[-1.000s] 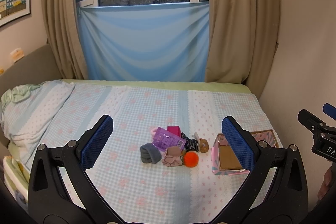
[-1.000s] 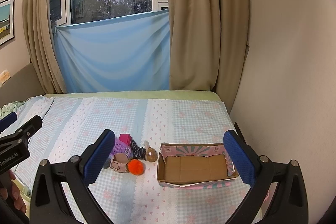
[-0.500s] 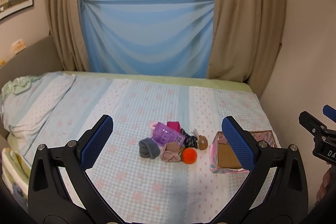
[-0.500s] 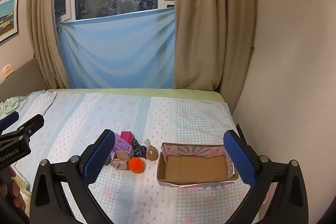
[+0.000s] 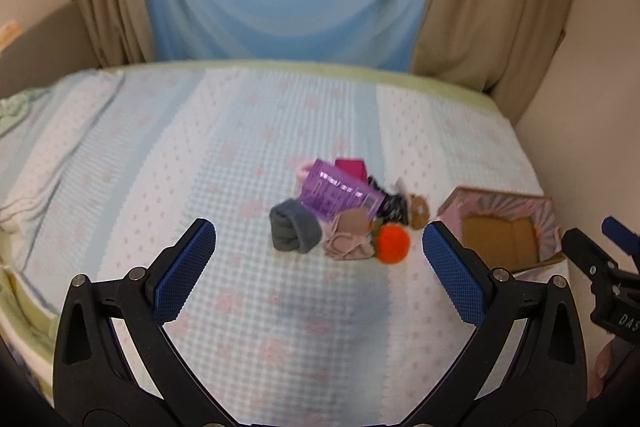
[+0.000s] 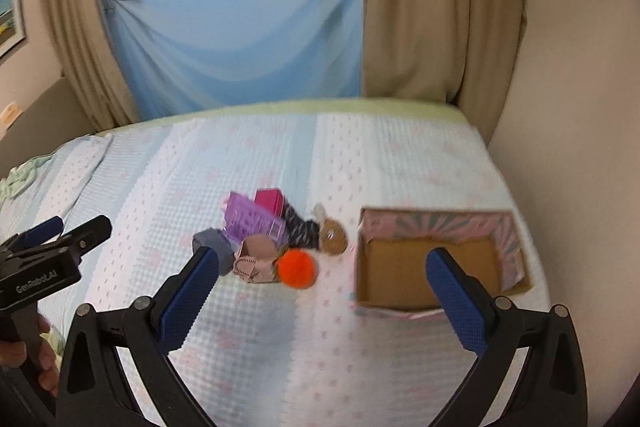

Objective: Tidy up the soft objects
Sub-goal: 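Grasp the grey sock roll with the left tool while the right tool grasps the orange pompom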

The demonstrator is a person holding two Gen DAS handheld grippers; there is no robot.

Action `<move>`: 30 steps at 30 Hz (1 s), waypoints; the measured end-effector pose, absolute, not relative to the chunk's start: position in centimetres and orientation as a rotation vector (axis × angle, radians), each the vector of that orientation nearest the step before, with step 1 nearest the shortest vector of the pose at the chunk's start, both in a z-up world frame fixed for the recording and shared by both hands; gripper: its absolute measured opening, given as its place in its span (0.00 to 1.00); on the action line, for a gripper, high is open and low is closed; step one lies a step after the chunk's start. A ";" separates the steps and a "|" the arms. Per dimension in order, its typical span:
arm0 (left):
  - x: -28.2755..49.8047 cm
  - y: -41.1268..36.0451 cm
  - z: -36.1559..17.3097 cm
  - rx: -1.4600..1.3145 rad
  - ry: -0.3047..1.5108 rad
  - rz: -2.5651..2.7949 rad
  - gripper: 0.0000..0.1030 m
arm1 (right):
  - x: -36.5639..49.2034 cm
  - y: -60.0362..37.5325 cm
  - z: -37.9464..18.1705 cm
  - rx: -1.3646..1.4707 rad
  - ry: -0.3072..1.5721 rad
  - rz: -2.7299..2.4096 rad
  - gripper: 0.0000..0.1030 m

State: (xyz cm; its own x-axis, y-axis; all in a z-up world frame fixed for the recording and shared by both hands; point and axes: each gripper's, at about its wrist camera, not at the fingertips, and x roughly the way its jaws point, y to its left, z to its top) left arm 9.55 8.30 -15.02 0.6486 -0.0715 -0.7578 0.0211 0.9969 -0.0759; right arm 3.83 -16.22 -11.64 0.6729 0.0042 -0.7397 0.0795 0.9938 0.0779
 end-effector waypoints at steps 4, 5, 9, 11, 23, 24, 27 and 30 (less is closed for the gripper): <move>13.8 10.4 -20.5 -0.050 0.905 -0.100 1.00 | 6.1 -14.0 -16.5 0.214 0.873 -0.103 1.00; 14.8 10.8 -21.9 -0.046 0.917 -0.112 1.00 | 6.8 -13.4 -17.9 0.243 0.879 -0.122 1.00; 18.3 11.9 -27.3 -0.045 0.944 -0.165 1.00 | 9.5 -12.0 -22.4 0.321 0.882 -0.193 1.00; 20.1 11.9 -30.5 -0.024 0.965 -0.177 1.00 | 11.1 -11.5 -24.8 0.345 0.895 -0.212 1.00; 25.7 10.7 -42.8 0.011 1.017 -0.222 1.00 | 18.0 -12.1 -38.0 0.397 0.976 -0.284 0.87; 25.8 10.7 -43.3 0.007 1.018 -0.224 1.00 | 18.3 -12.2 -38.9 0.398 0.992 -0.277 0.85; 26.2 10.7 -44.6 -0.002 1.028 -0.232 0.99 | 18.8 -12.2 -40.6 0.387 1.014 -0.270 0.81; 26.4 10.6 -45.7 -0.001 1.042 -0.239 0.95 | 19.0 -12.3 -42.0 0.393 1.034 -0.252 0.64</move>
State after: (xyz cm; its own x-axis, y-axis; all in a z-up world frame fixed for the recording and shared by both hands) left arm 26.36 10.58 -45.71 0.4811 -0.1964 -0.8544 0.1956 0.9741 -0.1137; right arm 18.98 -12.27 -41.98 0.4918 -0.0194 -0.8705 0.3840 0.9021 0.1969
